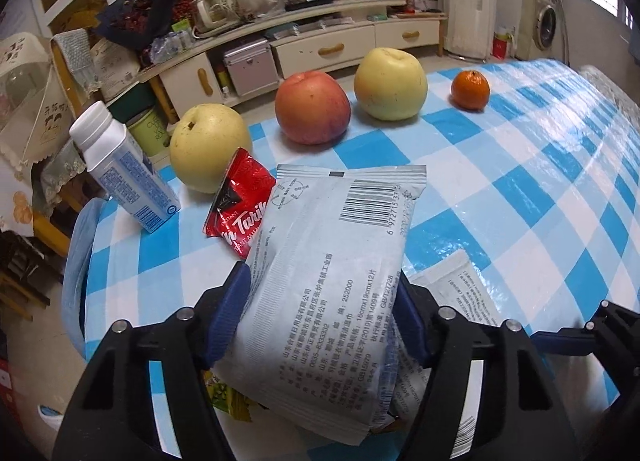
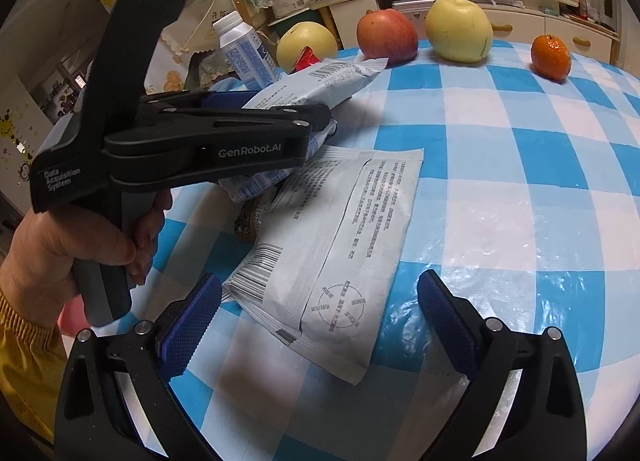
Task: Collect trash
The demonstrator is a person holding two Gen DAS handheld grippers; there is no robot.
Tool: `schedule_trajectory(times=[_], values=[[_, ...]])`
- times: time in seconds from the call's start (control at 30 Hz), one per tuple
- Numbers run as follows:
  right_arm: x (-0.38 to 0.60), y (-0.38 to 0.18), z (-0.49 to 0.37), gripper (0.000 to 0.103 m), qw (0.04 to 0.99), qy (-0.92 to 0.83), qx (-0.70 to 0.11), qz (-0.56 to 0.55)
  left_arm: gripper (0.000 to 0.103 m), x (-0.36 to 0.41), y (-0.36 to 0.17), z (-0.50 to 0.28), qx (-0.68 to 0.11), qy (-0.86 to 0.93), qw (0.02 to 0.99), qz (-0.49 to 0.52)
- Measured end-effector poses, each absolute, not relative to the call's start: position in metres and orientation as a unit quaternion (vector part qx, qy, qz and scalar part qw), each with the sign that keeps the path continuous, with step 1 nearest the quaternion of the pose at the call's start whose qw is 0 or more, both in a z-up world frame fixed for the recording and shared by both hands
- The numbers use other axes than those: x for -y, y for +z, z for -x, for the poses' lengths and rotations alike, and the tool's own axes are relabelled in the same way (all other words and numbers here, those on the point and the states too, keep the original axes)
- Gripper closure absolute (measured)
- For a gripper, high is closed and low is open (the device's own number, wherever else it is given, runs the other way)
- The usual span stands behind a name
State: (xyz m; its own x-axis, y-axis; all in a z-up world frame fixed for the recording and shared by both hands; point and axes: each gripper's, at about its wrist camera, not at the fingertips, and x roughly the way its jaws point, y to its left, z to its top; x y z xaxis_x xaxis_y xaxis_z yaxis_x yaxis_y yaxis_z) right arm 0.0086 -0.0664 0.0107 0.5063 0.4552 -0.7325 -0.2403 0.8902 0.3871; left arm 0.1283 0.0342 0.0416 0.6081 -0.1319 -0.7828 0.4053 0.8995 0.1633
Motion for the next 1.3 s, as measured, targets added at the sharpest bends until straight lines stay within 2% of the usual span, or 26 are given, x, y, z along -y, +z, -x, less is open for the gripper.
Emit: schedule_trajectory(times=[0.17,0.37,0.4,0.43,0.47,0.6,0.67,0.77,1.1,1.13,1.17,1.3], values=[[0.067,0.011,-0.010,0.006,0.862,0.203,-0.445,-0.132,0.043,-0.045,0.051,-0.118,-0.405,-0.139,0.895,-0.121],[0.059,0.010,-0.015,0.008,0.869,0.196,-0.439,-0.119,0.045,-0.060,0.055,-0.098,-0.396,-0.133,0.905,-0.079],[0.057,0.010,-0.016,0.011,0.873,0.186,-0.437,-0.107,0.045,-0.064,0.056,-0.093,-0.394,-0.132,0.907,-0.070],[0.056,0.010,-0.016,0.021,0.877,0.177,-0.436,-0.094,0.045,-0.068,0.058,-0.088,-0.392,-0.130,0.909,-0.060],[0.056,0.010,-0.016,0.026,0.879,0.175,-0.436,-0.087,0.045,-0.071,0.058,-0.084,-0.390,-0.128,0.910,-0.053],[0.058,0.009,-0.017,0.033,0.879,0.171,-0.437,-0.082,0.045,-0.083,0.060,-0.064,-0.385,-0.123,0.914,-0.033],[0.061,0.010,-0.016,0.046,0.880,0.165,-0.439,-0.080,0.046,-0.089,0.062,-0.054,-0.383,-0.123,0.916,-0.018],[0.068,0.010,-0.015,0.053,0.876,0.168,-0.442,-0.093,0.046,-0.097,0.063,-0.039,-0.379,-0.119,0.918,0.003],[0.071,0.016,0.009,0.063,0.884,0.170,-0.432,-0.053,0.050,-0.119,0.059,0.007,-0.372,-0.108,0.919,0.067],[0.072,0.017,0.011,0.076,0.885,0.164,-0.433,-0.044,0.050,-0.121,0.059,0.013,-0.372,-0.107,0.919,0.073],[0.074,0.017,0.014,0.084,0.886,0.164,-0.432,-0.038,0.050,-0.122,0.060,0.016,-0.372,-0.107,0.919,0.077],[0.092,0.017,0.019,0.087,0.887,0.143,-0.437,-0.030,0.050,-0.123,0.059,0.034,-0.374,-0.115,0.916,0.084]])
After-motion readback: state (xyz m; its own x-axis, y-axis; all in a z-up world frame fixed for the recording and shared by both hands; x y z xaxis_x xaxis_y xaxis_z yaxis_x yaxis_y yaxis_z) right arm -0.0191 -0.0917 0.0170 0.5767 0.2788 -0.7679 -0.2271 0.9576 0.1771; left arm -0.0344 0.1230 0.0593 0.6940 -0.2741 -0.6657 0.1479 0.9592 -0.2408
